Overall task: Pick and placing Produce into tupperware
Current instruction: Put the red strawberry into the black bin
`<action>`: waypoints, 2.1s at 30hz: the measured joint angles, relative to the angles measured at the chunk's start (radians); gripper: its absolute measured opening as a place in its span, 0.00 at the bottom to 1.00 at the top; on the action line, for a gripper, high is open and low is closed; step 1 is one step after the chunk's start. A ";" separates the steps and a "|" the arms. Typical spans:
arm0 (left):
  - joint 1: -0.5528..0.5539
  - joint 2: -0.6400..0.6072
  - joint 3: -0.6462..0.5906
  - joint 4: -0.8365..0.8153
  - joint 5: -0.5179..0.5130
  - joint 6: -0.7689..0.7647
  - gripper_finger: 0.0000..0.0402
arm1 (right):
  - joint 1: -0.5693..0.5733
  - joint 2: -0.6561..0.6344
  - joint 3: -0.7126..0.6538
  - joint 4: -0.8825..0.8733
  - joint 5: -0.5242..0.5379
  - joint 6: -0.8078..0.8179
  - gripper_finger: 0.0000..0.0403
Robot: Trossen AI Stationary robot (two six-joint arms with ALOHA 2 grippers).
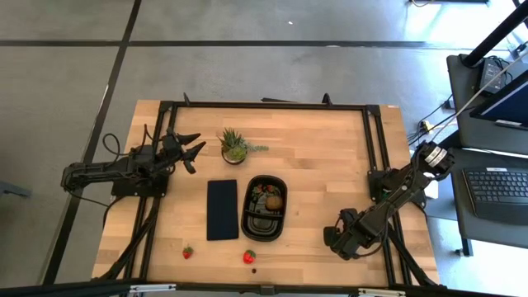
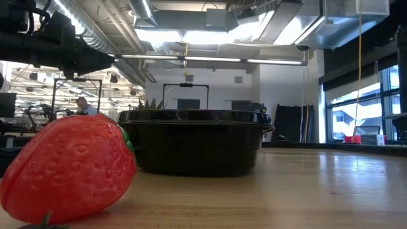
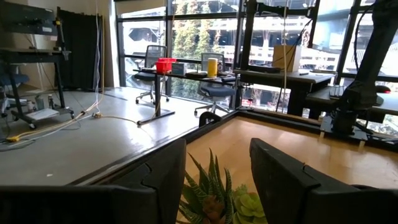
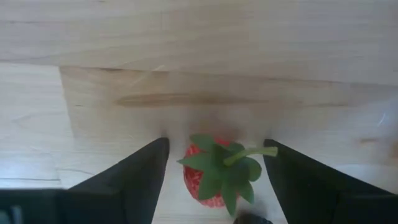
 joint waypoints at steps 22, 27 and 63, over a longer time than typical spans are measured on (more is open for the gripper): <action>0.000 0.000 0.000 0.000 0.000 0.001 0.43 | -0.012 -0.011 0.009 -0.005 0.097 -0.046 0.36; 0.000 0.000 0.000 0.000 0.000 0.002 0.43 | -0.085 -0.040 0.054 -0.006 0.265 -0.171 0.38; 0.000 0.005 0.000 0.000 -0.002 0.028 0.43 | -0.666 0.305 0.534 0.338 0.141 -1.724 0.38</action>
